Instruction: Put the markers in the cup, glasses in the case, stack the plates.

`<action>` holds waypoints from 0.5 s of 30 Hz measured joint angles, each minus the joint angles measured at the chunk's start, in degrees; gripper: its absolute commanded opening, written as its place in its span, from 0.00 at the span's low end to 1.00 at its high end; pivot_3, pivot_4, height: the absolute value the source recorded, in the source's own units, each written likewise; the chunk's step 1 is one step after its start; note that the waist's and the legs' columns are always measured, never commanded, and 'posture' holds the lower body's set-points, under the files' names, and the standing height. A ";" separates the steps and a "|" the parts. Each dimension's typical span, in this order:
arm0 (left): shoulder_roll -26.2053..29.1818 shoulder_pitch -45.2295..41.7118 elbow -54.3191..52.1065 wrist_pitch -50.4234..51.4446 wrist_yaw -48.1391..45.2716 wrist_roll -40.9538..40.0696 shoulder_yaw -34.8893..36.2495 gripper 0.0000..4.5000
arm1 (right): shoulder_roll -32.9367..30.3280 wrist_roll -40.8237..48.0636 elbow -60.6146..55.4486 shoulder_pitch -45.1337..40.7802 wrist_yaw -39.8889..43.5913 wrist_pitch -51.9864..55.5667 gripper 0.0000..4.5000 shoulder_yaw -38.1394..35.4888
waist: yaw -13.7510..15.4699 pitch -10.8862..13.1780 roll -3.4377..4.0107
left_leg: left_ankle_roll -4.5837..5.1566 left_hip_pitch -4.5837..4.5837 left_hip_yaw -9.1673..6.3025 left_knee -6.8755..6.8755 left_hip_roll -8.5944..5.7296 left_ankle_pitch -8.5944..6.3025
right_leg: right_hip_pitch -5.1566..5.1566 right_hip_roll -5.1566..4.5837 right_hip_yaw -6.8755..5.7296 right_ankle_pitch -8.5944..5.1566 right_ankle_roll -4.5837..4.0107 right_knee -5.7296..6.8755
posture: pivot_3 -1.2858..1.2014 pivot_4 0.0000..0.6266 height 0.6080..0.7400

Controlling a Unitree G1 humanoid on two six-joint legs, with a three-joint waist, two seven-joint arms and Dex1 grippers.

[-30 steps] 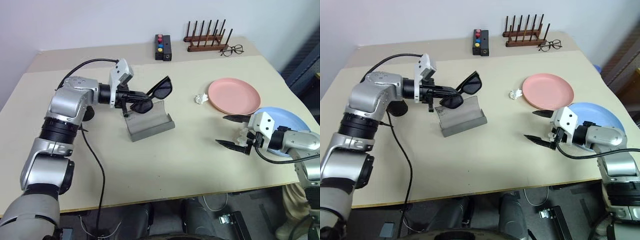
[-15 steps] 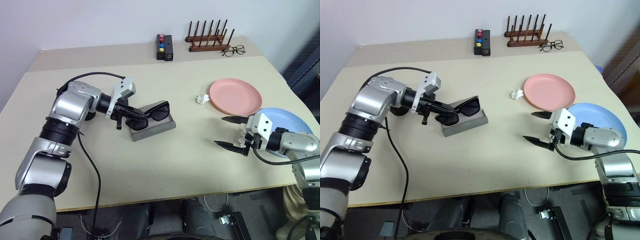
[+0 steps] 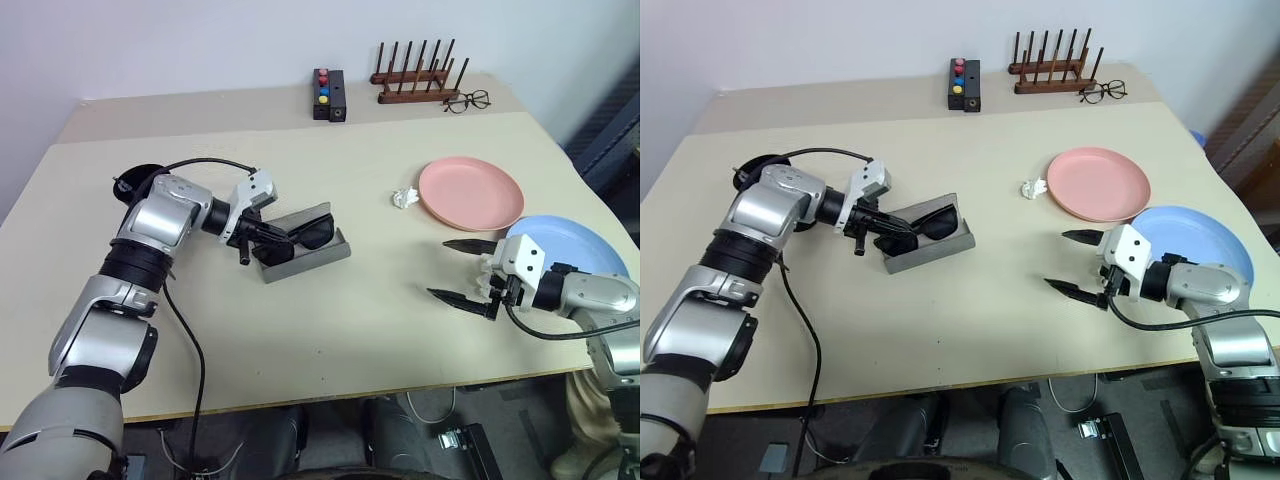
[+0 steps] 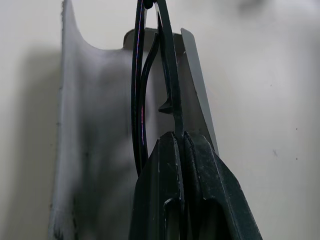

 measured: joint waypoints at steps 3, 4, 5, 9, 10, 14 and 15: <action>-0.02 0.00 -0.11 0.03 -1.58 0.18 -0.19 0.07 | -0.04 0.00 -0.09 0.03 -0.20 0.24 1.00 -0.08 | -0.04 0.00 0.00 | 0.00 0.00 0.00 0.00 0.00 0.00 | 0.00 0.00 0.00 0.00 0.00 0.00 | 0.52 0.24 1.00; -0.02 0.00 -0.12 0.09 -2.04 0.21 -0.24 0.15 | -0.04 0.00 -0.13 0.03 -0.23 0.31 1.00 -0.08 | -0.05 0.00 0.00 | 0.00 0.00 0.00 0.00 0.00 0.00 | 0.00 0.00 0.00 0.00 0.00 0.00 | 0.52 0.24 1.00; -0.02 0.00 -0.12 0.16 -2.77 0.24 -0.39 0.21 | -0.05 0.00 -0.15 0.03 -0.28 0.41 1.00 -0.08 | -0.05 0.00 0.00 | 0.00 0.00 0.00 0.00 0.00 0.00 | 0.00 0.00 0.00 0.00 0.00 0.00 | 0.52 0.24 1.00; -0.02 0.00 -0.19 0.15 -4.43 0.73 -1.36 0.66 | -0.05 0.01 -0.21 0.03 -0.32 0.69 1.00 -0.08 | -0.01 0.00 0.00 | 0.00 0.00 0.00 0.00 0.00 0.00 | 0.00 0.00 0.00 0.00 0.00 0.01 | 0.52 0.24 1.00; -0.05 0.00 -0.20 0.15 -4.48 0.78 -1.53 0.78 | -0.05 0.01 -0.22 0.03 -0.32 0.72 1.00 -0.08 | -0.01 0.00 0.00 | 0.00 0.00 0.00 0.00 0.00 0.00 | 0.00 0.00 0.00 0.00 0.00 0.01 | 0.52 0.24 1.00; -0.71 -0.01 -0.62 -0.19 -4.03 0.80 -1.52 0.99 | -0.05 0.01 -0.22 0.03 -0.36 0.78 1.00 -0.08 | 0.00 0.00 0.00 | 0.00 0.00 0.00 0.01 0.00 0.00 | 0.00 0.00 0.00 0.00 0.00 0.01 | 0.52 0.24 1.00; -0.76 -0.16 -0.66 -0.55 -3.41 0.80 -1.43 0.99 | -0.04 0.01 -0.22 0.03 -0.39 0.78 1.00 -0.08 | -0.02 0.00 0.00 | 0.00 0.00 0.00 0.00 0.00 0.00 | 0.00 0.00 0.00 0.00 0.00 0.00 | 0.52 0.24 1.00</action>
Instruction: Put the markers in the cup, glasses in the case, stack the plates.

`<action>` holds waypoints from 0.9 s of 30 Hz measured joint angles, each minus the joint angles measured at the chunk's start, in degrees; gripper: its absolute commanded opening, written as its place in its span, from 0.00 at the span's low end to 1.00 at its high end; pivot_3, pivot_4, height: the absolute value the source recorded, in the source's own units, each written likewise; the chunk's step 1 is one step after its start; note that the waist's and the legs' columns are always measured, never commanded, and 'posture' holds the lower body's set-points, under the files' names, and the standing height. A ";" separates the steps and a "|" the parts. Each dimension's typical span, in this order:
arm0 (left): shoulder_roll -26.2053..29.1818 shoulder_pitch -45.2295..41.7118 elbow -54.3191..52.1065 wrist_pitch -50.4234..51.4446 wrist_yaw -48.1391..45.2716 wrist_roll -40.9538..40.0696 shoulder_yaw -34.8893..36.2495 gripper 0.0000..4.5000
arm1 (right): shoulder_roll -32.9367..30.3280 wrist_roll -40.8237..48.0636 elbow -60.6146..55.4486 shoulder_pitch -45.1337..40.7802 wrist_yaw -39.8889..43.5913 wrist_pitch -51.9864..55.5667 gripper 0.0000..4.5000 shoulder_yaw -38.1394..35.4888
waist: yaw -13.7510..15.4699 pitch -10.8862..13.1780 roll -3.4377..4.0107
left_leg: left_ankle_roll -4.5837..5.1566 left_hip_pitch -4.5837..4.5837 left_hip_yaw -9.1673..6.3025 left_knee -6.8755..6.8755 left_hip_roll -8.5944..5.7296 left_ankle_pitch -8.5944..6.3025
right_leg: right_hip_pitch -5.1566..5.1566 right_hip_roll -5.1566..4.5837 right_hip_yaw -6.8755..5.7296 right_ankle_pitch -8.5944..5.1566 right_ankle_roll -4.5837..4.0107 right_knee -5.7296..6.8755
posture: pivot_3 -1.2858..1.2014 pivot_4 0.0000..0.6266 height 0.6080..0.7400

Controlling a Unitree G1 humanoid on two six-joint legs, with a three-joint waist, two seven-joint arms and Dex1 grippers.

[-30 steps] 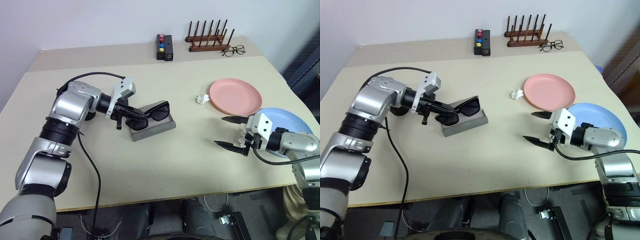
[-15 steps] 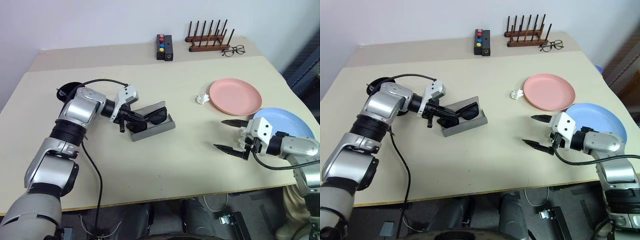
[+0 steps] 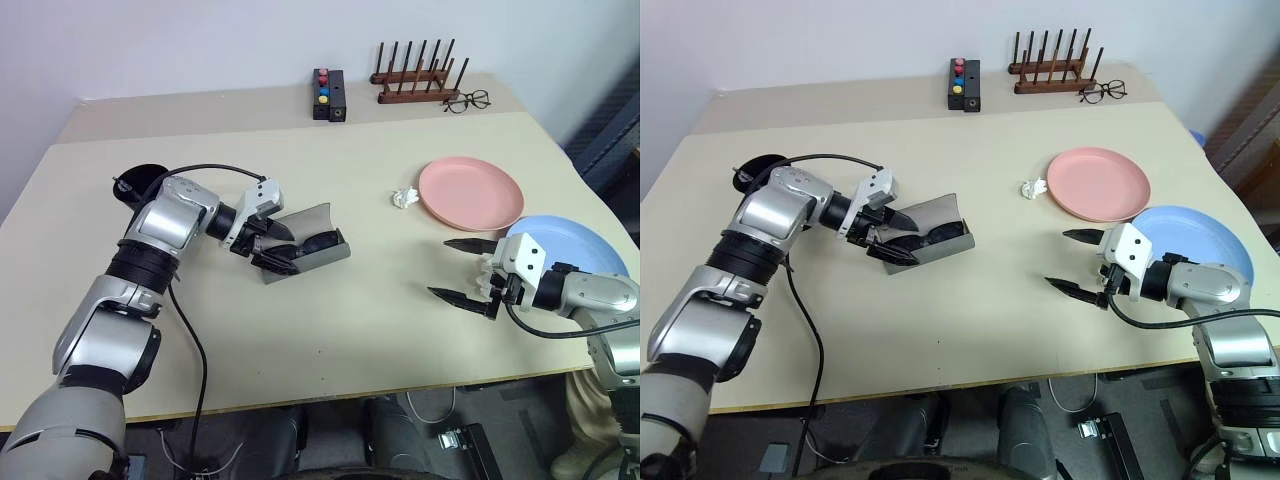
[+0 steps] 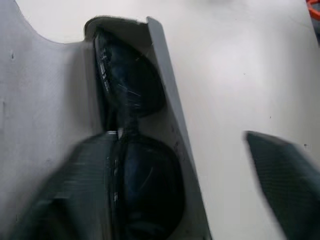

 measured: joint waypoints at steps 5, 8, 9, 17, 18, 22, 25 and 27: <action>-0.75 -4.16 0.80 -0.77 4.78 -0.41 4.32 0.99 | 0.02 0.00 0.00 -0.26 -0.04 0.05 1.00 0.02 | 0.12 0.02 -0.03 | 0.00 -0.04 -0.01 0.04 0.00 0.00 | -0.01 0.00 -0.01 0.00 0.00 -0.01 | 0.52 0.24 1.00; -1.86 -8.19 0.98 -0.62 9.59 -1.36 8.94 0.99 | 0.05 -0.03 0.10 -1.41 -0.04 0.04 1.00 0.17 | 0.03 0.01 -0.02 | 0.00 -0.04 -0.01 0.03 0.00 0.00 | -0.01 0.00 -0.01 0.00 0.00 -0.01 | 0.52 0.24 1.00; -2.17 -8.95 0.98 -0.62 11.00 -1.46 9.81 0.99 | 0.06 -0.03 0.13 -1.92 -0.04 0.03 1.00 0.24 | 0.02 0.01 -0.01 | 0.00 -0.04 -0.01 0.02 0.00 0.00 | -0.01 0.00 -0.01 0.00 0.00 0.00 | 0.52 0.24 1.00; -3.46 -8.70 4.61 0.92 22.86 -0.55 12.80 0.25 | 0.59 -0.40 1.80 -4.20 0.04 -0.21 1.00 0.68 | -0.07 0.01 -0.02 | 0.00 -0.05 0.00 0.01 0.00 0.00 | -0.06 0.00 -0.01 0.00 0.01 0.02 | 0.52 0.24 1.00; -3.36 -7.93 4.17 1.42 23.90 -0.18 12.80 0.14 | 0.68 -0.47 1.87 -4.47 0.09 -0.30 1.00 0.73 | -0.07 0.01 -0.01 | 0.00 -0.05 0.00 0.01 0.00 0.00 | -0.06 0.00 0.00 0.00 0.01 0.02 | 0.52 0.24 1.00; -3.22 -1.99 2.05 1.98 26.78 2.53 10.82 0.01 | 0.84 -0.58 2.15 -4.74 0.20 -0.77 1.00 0.78 | -0.03 0.00 -0.01 | -0.01 -0.05 0.00 0.02 0.00 0.00 | -0.06 0.00 0.00 0.01 0.01 0.03 | 0.52 0.24 1.00; -3.34 1.17 0.55 1.90 27.45 4.38 8.35 0.01 | 1.16 -0.60 2.24 -4.75 0.20 -0.79 1.00 0.93 | 0.14 0.01 -0.02 | 0.00 -0.08 -0.01 0.04 -0.01 0.00 | -0.06 -0.01 0.00 0.01 0.01 0.02 | 0.52 0.24 1.00; -3.39 2.96 -1.58 1.32 27.60 5.83 6.89 0.01 | 1.18 -0.61 2.24 -4.74 0.18 -0.80 1.00 1.04 | 0.11 0.01 -0.01 | 0.00 -0.09 -0.01 0.05 -0.02 0.00 | -0.06 -0.01 0.00 0.01 0.01 0.03 | 0.52 0.24 1.00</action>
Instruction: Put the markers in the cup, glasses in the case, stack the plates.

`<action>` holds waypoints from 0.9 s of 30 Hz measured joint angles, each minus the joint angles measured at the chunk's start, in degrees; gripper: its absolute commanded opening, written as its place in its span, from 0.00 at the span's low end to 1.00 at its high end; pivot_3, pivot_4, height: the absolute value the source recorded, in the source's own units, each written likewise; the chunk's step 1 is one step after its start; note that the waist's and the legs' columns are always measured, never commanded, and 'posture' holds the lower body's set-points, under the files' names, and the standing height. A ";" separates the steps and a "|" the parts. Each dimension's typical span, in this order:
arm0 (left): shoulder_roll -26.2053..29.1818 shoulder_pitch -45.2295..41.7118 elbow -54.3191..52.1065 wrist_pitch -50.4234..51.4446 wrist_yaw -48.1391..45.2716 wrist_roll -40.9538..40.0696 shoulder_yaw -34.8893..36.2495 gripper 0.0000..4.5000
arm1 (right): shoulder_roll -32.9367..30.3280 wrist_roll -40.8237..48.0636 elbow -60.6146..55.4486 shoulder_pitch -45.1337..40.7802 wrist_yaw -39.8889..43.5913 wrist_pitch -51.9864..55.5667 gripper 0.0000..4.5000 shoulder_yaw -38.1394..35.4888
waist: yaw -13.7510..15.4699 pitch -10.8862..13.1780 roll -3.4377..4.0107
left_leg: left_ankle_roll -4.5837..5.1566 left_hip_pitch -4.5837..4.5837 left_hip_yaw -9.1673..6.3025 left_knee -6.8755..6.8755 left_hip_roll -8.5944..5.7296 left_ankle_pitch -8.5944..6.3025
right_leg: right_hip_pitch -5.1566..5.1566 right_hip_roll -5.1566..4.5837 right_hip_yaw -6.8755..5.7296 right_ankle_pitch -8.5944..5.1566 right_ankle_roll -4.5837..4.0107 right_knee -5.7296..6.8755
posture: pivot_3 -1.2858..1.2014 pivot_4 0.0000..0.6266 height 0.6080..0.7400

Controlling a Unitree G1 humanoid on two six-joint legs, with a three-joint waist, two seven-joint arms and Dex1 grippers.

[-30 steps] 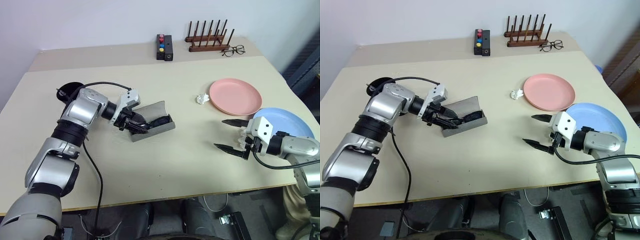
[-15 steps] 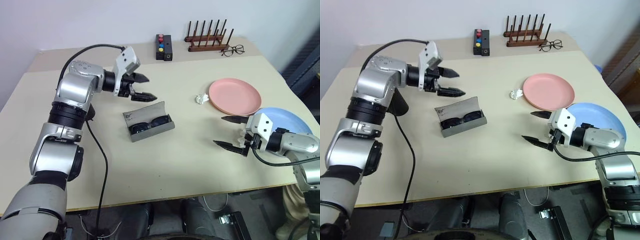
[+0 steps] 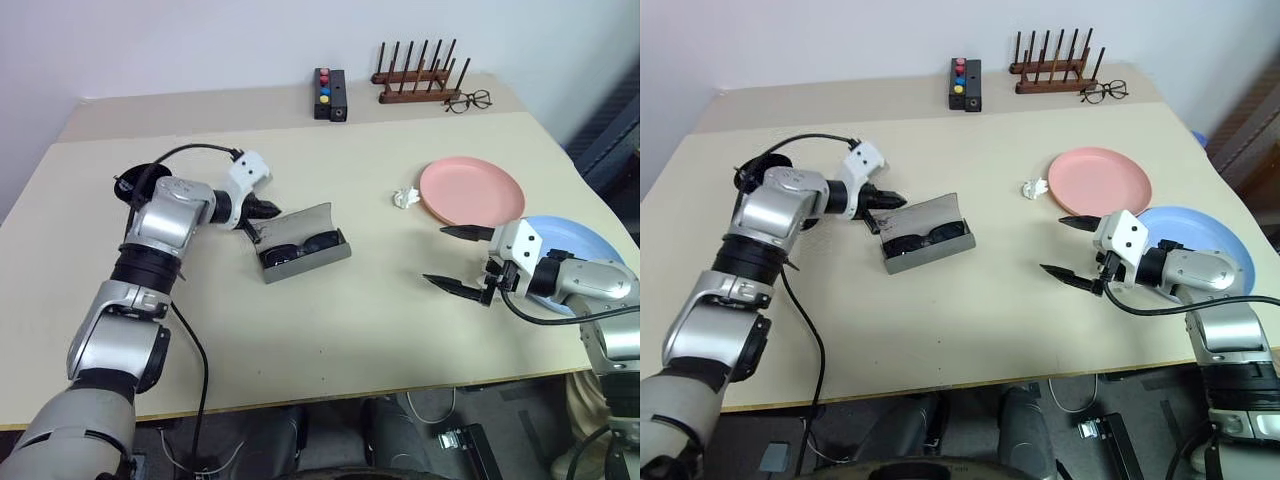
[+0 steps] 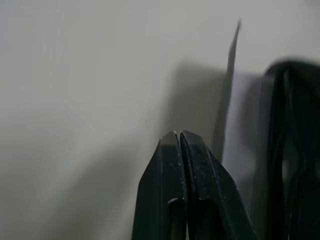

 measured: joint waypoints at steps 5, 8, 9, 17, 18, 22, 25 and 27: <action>0.43 3.10 -6.88 -0.40 -2.57 0.16 -1.91 0.01 | 0.03 0.01 -0.07 0.10 -0.07 0.01 1.00 0.08 | -0.04 -0.01 0.02 | 0.00 0.00 0.00 -0.01 0.01 0.00 | -0.01 -0.01 0.00 0.00 0.00 0.00 | 0.52 0.24 1.00; 1.52 5.38 -11.86 1.13 -6.56 -1.59 -2.39 0.01 | 0.03 0.03 -0.13 0.57 -0.09 0.04 1.00 0.08 | -0.09 -0.01 0.02 | 0.00 0.00 -0.01 -0.01 0.01 0.00 | -0.01 -0.01 0.00 0.00 0.00 0.00 | 0.52 0.24 1.00; 2.13 5.97 -12.94 1.73 -7.53 -2.08 -2.55 0.01 | 0.03 0.04 -0.17 0.65 -0.09 0.04 1.00 0.08 | -0.10 -0.01 0.02 | 0.00 0.00 0.00 -0.01 0.01 0.00 | -0.01 -0.01 0.01 0.00 0.00 0.00 | 0.52 0.24 1.00; 7.26 12.13 -24.46 4.92 -12.25 -4.00 -2.91 0.01 | 0.02 0.07 -0.37 1.15 -0.25 0.07 1.00 0.07 | 0.02 -0.04 0.07 | 0.00 0.02 0.00 -0.03 0.02 0.00 | 0.02 -0.01 0.02 0.00 -0.01 -0.01 | 0.52 0.24 1.00; 7.27 12.68 -25.12 4.96 -11.99 -3.90 -3.05 0.01 | 0.02 0.08 -0.41 1.33 -0.23 0.08 1.00 0.07 | 0.07 -0.05 0.07 | 0.00 0.05 -0.01 -0.03 0.02 0.00 | 0.06 -0.01 0.02 0.00 -0.01 -0.02 | 0.52 0.24 1.00; 6.07 11.90 -24.52 5.29 -10.65 -3.81 -2.79 0.01 | 0.02 0.12 -0.48 2.33 0.44 0.22 1.00 0.08 | 0.16 -0.05 0.06 | 0.01 0.09 -0.01 -0.01 0.00 -0.01 | 0.12 -0.01 0.01 0.00 -0.01 -0.04 | 0.52 0.24 1.00; 4.81 10.36 -23.53 6.05 -10.26 -4.94 -2.75 0.01 | -0.14 0.15 -0.48 2.60 1.15 0.23 1.00 0.08 | -0.01 -0.03 0.03 | 0.01 0.08 -0.02 -0.02 0.00 -0.01 | 0.09 -0.01 0.01 0.00 -0.01 -0.03 | 0.52 0.24 1.00; 4.83 9.58 -23.64 6.44 -10.36 -5.59 -2.51 0.01 | -0.18 0.15 -0.48 3.15 1.57 0.23 1.00 0.07 | -0.06 -0.03 0.04 | 0.01 0.08 -0.02 -0.06 0.01 -0.01 | 0.07 -0.01 0.01 0.00 -0.01 -0.03 | 0.52 0.24 1.00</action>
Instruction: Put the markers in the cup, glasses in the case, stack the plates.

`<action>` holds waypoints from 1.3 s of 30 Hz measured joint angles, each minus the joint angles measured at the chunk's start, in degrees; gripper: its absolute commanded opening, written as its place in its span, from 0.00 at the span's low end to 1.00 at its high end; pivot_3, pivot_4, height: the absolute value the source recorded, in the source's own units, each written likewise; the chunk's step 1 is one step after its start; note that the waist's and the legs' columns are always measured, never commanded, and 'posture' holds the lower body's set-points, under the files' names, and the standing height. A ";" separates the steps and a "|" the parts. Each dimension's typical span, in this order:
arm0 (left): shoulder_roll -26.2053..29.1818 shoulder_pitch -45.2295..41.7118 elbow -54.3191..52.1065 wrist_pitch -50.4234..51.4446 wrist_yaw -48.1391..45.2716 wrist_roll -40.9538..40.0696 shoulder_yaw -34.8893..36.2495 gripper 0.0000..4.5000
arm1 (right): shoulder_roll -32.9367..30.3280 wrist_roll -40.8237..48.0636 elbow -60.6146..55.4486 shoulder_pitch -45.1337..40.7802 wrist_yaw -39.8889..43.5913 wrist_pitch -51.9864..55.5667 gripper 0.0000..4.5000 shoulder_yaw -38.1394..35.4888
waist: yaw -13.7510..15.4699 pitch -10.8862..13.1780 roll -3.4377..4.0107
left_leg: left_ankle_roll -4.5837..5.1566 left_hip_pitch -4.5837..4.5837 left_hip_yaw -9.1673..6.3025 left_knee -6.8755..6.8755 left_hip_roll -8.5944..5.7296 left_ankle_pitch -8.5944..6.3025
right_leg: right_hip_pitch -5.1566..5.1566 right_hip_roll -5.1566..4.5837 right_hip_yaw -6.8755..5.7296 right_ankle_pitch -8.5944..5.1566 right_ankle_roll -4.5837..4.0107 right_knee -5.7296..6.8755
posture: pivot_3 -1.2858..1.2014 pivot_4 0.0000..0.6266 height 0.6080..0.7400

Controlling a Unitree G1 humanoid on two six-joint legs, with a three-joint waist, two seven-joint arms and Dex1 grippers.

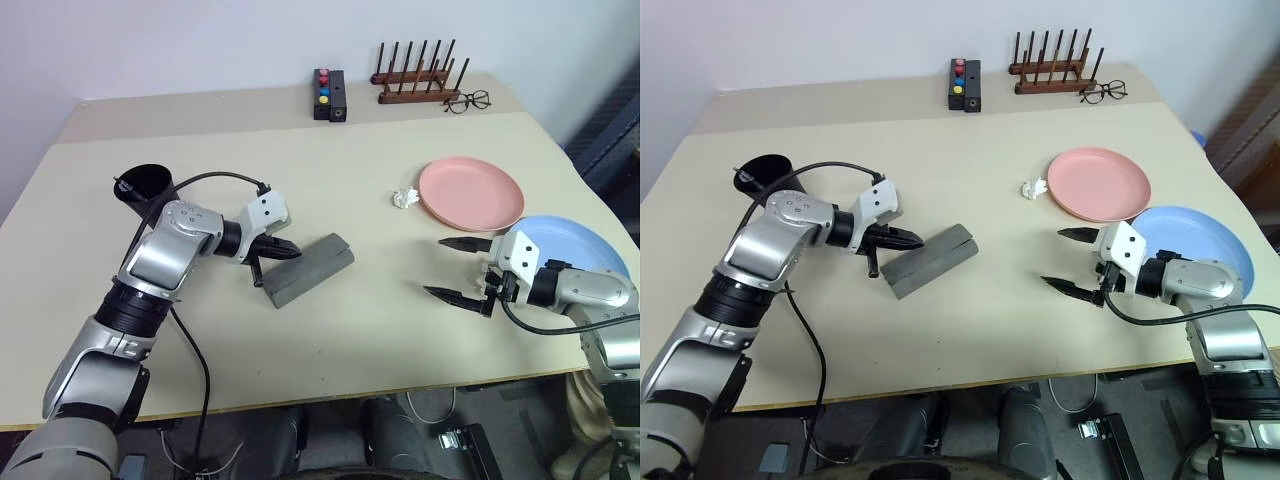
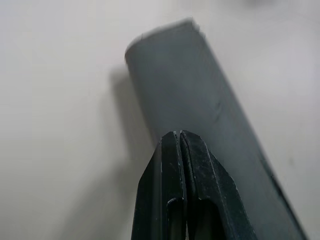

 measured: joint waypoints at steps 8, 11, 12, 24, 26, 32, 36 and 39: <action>0.05 2.58 -2.97 1.39 -0.31 -2.17 -0.86 0.01 | -0.49 0.04 -0.01 1.54 0.44 0.05 1.00 -0.75 | -0.03 0.00 0.00 | 0.00 0.00 0.01 -0.01 0.01 0.00 | -0.02 0.00 0.01 0.00 0.00 0.00 | 0.52 0.24 1.00; 1.64 3.60 -4.21 -1.45 -0.74 -1.43 -2.47 0.01 | -0.66 0.06 -0.08 1.66 0.44 0.39 1.00 -0.76 | 0.00 -0.05 0.07 | 0.00 0.07 0.02 -0.01 0.01 0.00 | 0.05 -0.01 0.02 0.00 0.00 -0.01 | 0.52 0.24 1.00; 2.15 3.95 -4.58 -2.47 -0.89 -1.07 -2.84 0.01 | -0.77 0.06 -0.08 1.67 0.43 0.50 1.00 -0.77 | 0.02 -0.06 0.08 | 0.00 0.15 0.02 -0.03 0.01 0.00 | 0.12 -0.01 0.03 0.00 -0.01 -0.02 | 0.52 0.24 1.00; -6.24 -1.83 1.74 -4.31 7.82 -5.22 6.84 0.01 | -1.13 1.23 -2.17 1.97 -3.64 3.98 1.00 -5.23 | 0.07 0.02 -0.03 | 0.04 0.34 -0.02 -0.05 0.00 -0.03 | 0.33 -0.02 0.01 -0.02 0.01 -0.05 | 0.52 0.24 1.00; -6.40 -3.48 0.48 -4.64 8.68 -6.86 9.62 0.01 | -1.23 1.54 -2.44 1.97 -4.44 4.96 1.00 -5.98 | -0.11 -0.01 0.02 | 0.04 0.28 0.03 -0.11 0.00 -0.03 | 0.19 -0.03 0.04 -0.02 0.01 -0.05 | 0.52 0.24 1.00; -8.19 0.88 -4.40 -7.44 8.62 -9.05 9.94 0.01 | -2.78 1.04 -1.20 1.64 -7.87 6.91 1.00 -10.05 | 0.06 -0.01 0.03 | 0.04 0.22 0.04 -0.07 -0.01 -0.03 | 0.14 -0.03 0.08 -0.01 0.01 -0.05 | 0.52 0.24 1.00; -8.65 2.76 -6.23 -8.09 5.91 -11.46 8.78 0.29 | -4.56 0.43 0.39 1.12 -10.20 8.86 1.00 -11.55 | 0.17 -0.01 0.03 | 0.04 0.18 0.04 -0.04 -0.02 -0.03 | 0.14 -0.03 0.08 -0.01 0.01 -0.05 | 0.52 0.24 1.00; -9.43 2.75 -6.27 -8.42 4.41 -13.11 8.52 0.63 | -5.91 0.35 1.97 0.83 -11.10 10.74 1.00 -12.22 | 0.10 -0.01 0.04 | 0.04 0.18 0.04 -0.04 -0.02 -0.03 | 0.14 -0.03 0.08 -0.01 0.01 -0.05 | 0.52 0.24 1.00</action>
